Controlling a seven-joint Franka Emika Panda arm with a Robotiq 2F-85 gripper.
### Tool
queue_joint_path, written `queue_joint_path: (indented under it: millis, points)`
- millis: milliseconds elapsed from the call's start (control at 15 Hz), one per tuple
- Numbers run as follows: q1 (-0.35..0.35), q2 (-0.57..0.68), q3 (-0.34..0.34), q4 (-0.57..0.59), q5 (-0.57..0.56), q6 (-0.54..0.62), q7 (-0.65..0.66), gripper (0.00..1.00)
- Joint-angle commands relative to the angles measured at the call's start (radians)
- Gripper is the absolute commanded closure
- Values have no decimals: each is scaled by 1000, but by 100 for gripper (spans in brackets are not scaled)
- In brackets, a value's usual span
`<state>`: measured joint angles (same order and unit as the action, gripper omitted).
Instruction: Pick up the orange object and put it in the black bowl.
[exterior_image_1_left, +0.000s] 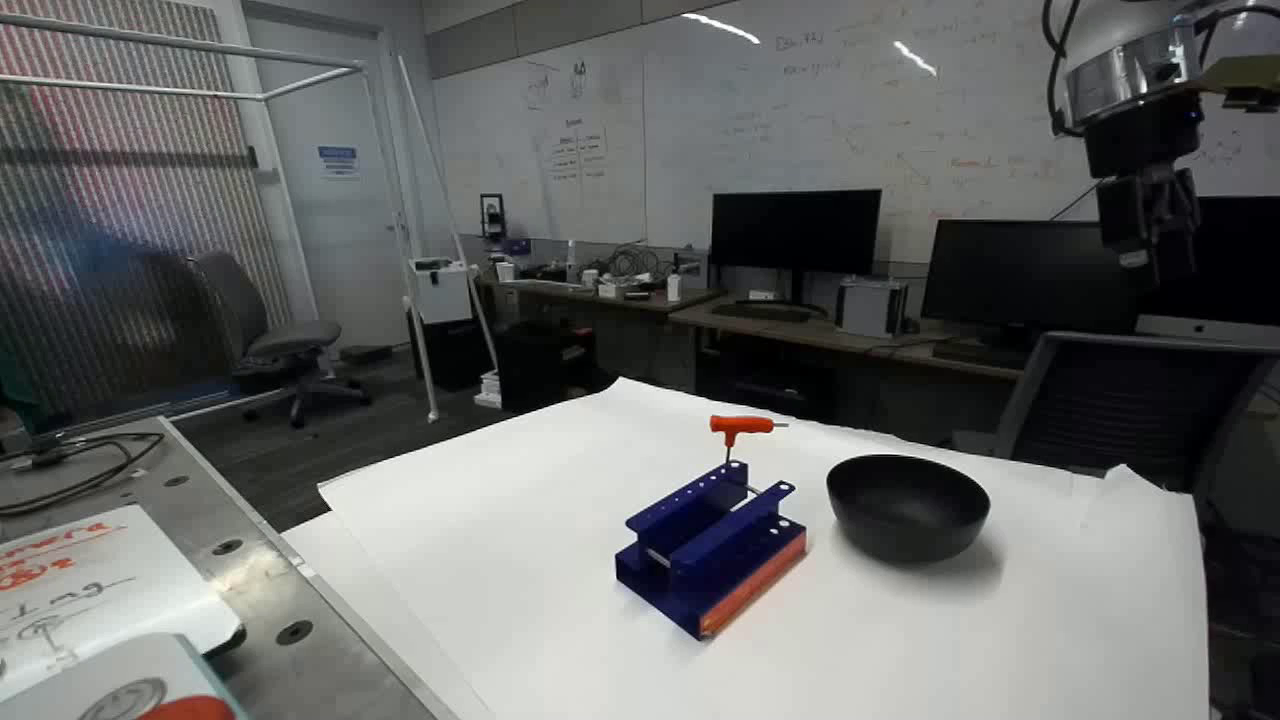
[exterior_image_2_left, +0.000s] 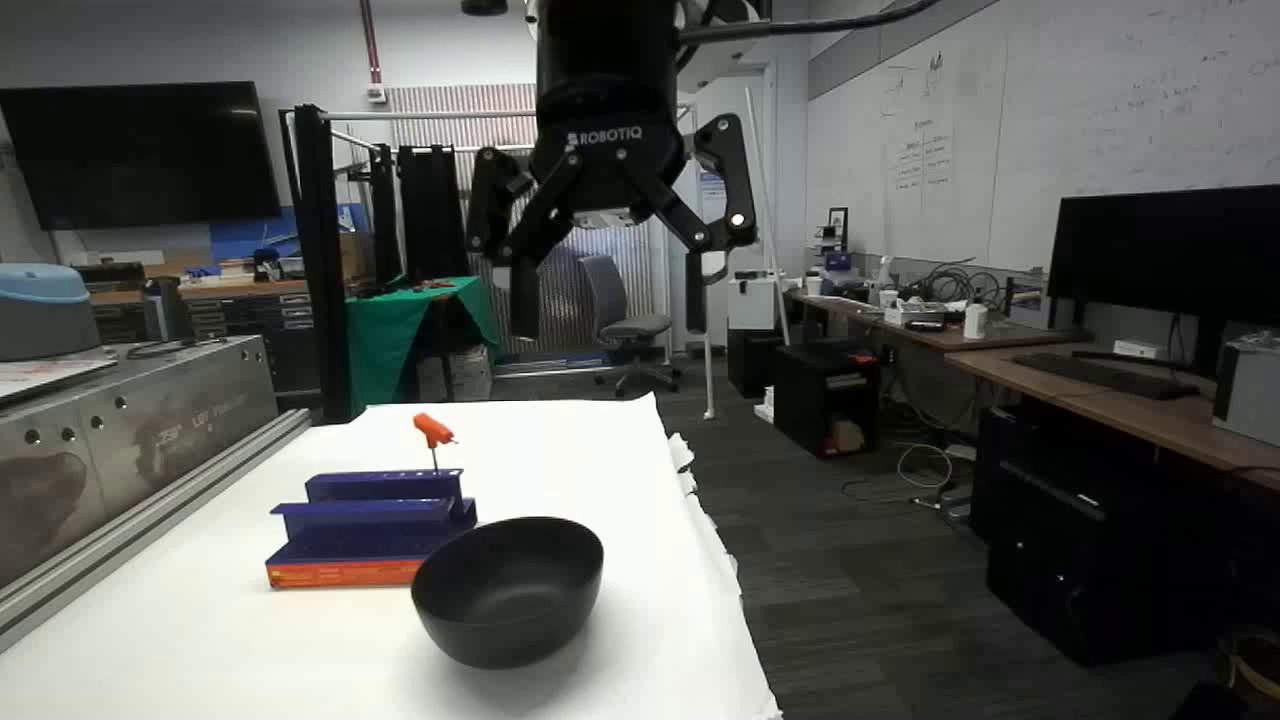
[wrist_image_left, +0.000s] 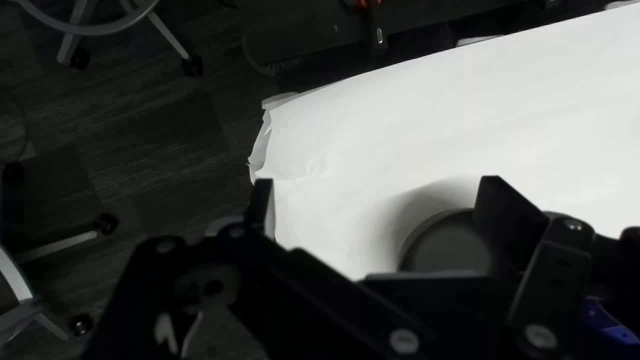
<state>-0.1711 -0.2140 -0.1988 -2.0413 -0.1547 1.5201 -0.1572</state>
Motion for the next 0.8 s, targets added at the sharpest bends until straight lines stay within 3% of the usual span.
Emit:
queue_joint_path:
  millis: [0,333,733]
  points:
    - [1,1,-1,6,0,-2,0,0]
    - [1,-2,-1,10,0,-2,0,0]
    - [109,232,86,152,152,146,-133,0]
